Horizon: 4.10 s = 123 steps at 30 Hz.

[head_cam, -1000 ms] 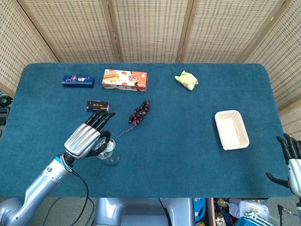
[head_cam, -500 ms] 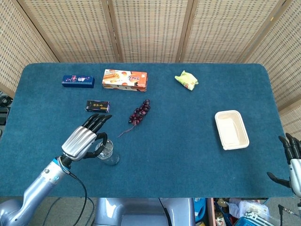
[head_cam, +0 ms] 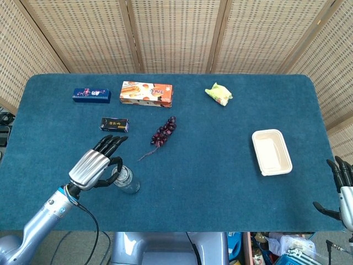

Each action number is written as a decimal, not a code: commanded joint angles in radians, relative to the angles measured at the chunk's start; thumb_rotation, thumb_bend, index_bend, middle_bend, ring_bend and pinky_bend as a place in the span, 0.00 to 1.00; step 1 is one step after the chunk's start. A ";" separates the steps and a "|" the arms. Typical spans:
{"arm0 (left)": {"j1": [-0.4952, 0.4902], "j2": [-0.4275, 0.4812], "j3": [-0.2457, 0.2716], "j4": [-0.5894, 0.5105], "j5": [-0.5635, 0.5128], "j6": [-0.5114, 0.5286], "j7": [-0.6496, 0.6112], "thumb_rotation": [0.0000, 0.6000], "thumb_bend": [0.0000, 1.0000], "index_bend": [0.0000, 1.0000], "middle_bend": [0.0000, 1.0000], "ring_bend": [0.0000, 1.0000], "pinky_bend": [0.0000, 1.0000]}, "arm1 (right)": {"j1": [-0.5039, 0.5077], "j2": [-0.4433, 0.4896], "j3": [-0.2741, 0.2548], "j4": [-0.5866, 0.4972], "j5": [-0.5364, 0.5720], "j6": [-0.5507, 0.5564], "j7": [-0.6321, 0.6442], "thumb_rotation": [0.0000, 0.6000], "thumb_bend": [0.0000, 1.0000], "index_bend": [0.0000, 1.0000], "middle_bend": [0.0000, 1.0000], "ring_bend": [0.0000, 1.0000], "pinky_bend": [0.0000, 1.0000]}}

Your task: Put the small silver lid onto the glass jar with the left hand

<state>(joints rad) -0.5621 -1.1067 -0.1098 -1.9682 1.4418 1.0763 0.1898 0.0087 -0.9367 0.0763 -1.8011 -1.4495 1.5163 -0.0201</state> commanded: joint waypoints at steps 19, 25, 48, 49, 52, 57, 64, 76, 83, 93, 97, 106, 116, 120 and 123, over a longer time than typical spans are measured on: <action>0.001 0.017 0.004 -0.006 -0.006 0.015 0.019 1.00 0.23 0.00 0.00 0.00 0.00 | 0.000 0.005 0.000 -0.001 0.001 -0.002 0.008 1.00 0.00 0.00 0.00 0.00 0.00; 0.031 0.065 -0.001 -0.026 0.020 0.071 -0.026 1.00 0.23 0.00 0.00 0.00 0.00 | 0.000 0.005 -0.001 -0.001 -0.001 -0.004 0.007 1.00 0.00 0.00 0.00 0.00 0.00; 0.084 0.121 0.114 -0.043 0.171 0.033 0.024 1.00 0.86 0.35 0.00 0.00 0.00 | 0.002 0.004 -0.004 -0.008 -0.003 -0.009 -0.003 1.00 0.00 0.00 0.00 0.00 0.00; 0.084 0.118 0.114 -0.042 0.171 0.033 0.031 1.00 0.86 0.35 0.00 0.00 0.00 | 0.002 0.005 -0.004 -0.008 -0.003 -0.009 -0.002 1.00 0.00 0.00 0.00 0.00 0.00; 0.085 0.109 0.113 -0.042 0.165 0.032 0.043 1.00 0.86 0.35 0.00 0.00 0.00 | 0.001 0.006 -0.005 -0.007 -0.003 -0.008 0.002 1.00 0.00 0.00 0.00 0.00 0.00; 0.088 0.104 0.111 -0.046 0.158 0.034 0.055 1.00 0.86 0.35 0.00 0.00 0.00 | -0.001 0.009 -0.005 -0.007 -0.006 -0.004 0.010 1.00 0.00 0.00 0.00 0.00 0.00; 0.082 0.087 0.113 -0.043 0.144 0.015 0.087 1.00 0.86 0.35 0.00 0.00 0.00 | -0.001 0.011 -0.006 -0.008 -0.008 -0.003 0.009 1.00 0.00 0.00 0.00 0.00 0.00; 0.081 0.076 0.110 -0.045 0.119 0.008 0.121 1.00 0.86 0.36 0.00 0.00 0.00 | 0.000 0.010 -0.004 -0.007 -0.003 -0.006 0.010 1.00 0.00 0.00 0.00 0.00 0.00; 0.082 0.073 0.108 -0.047 0.098 0.005 0.166 1.00 0.88 0.38 0.00 0.00 0.00 | 0.001 0.009 -0.004 -0.009 -0.004 -0.005 0.006 1.00 0.00 0.00 0.00 0.00 0.00; 0.075 0.056 0.107 -0.048 0.076 -0.009 0.190 1.00 0.88 0.38 0.00 0.00 0.00 | 0.001 0.008 -0.003 -0.007 0.000 -0.007 0.007 1.00 0.00 0.00 0.00 0.00 0.00; 0.079 0.061 0.102 -0.051 0.107 0.017 0.144 1.00 0.88 0.38 0.00 0.00 0.00 | 0.001 0.009 -0.003 -0.006 0.000 -0.007 0.010 1.00 0.00 0.00 0.00 0.00 0.00; 0.114 0.126 0.096 -0.058 0.190 0.120 0.033 1.00 0.86 0.20 0.00 0.00 0.00 | 0.002 0.008 -0.005 -0.007 -0.003 -0.009 0.008 1.00 0.00 0.00 0.00 0.00 0.00; 0.383 0.126 0.140 0.037 0.145 0.491 0.088 1.00 0.14 0.00 0.00 0.00 0.00 | 0.000 0.009 -0.005 -0.010 -0.005 -0.005 0.005 1.00 0.00 0.00 0.00 0.00 0.00; 0.485 0.081 0.161 0.129 0.092 0.580 0.025 1.00 0.14 0.00 0.00 0.00 0.00 | -0.002 0.008 -0.008 -0.012 -0.014 0.001 0.002 1.00 0.00 0.00 0.00 0.00 0.00; 0.506 0.075 0.164 0.164 0.081 0.584 -0.011 1.00 0.14 0.00 0.00 0.00 0.00 | -0.003 0.006 -0.010 -0.013 -0.019 0.003 -0.004 1.00 0.00 0.00 0.00 0.00 0.00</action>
